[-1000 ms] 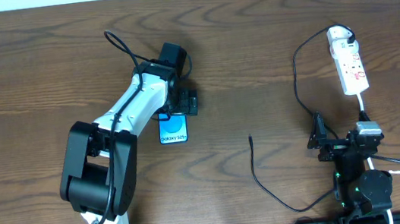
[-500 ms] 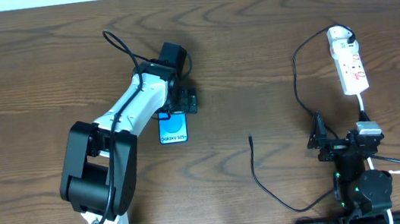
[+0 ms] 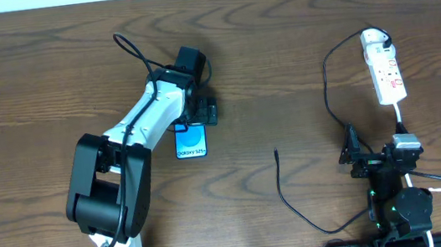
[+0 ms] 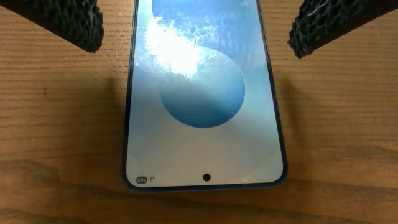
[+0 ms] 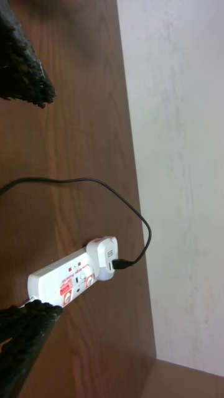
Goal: Plug charger to phone and switch on socket
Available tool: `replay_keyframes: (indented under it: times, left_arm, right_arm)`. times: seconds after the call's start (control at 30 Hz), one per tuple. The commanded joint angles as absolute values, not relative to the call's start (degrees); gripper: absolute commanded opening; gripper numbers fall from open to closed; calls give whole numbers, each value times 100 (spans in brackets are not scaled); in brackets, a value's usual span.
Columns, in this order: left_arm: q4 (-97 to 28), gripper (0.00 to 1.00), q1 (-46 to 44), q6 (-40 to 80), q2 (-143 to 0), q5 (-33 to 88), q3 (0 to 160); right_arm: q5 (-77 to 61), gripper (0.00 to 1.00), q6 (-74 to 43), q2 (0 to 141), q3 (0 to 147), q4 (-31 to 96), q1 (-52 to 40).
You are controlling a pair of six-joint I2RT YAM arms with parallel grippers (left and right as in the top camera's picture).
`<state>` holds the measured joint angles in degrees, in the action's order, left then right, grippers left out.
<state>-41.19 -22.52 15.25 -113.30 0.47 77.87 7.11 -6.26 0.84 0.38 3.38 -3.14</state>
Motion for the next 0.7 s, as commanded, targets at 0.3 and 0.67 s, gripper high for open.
replay_keyframes:
  times: [0.3, 0.67]
  left_arm:
    - [-4169, 98, -2231, 1579, -11552, -47, 7708]
    - [-4167, 98, -2231, 1579, -11570, -47, 7708]
  right_arm:
    - [696, 99, -548, 38, 30, 353, -331]
    - [698, 99, -548, 38, 30, 353, -331]
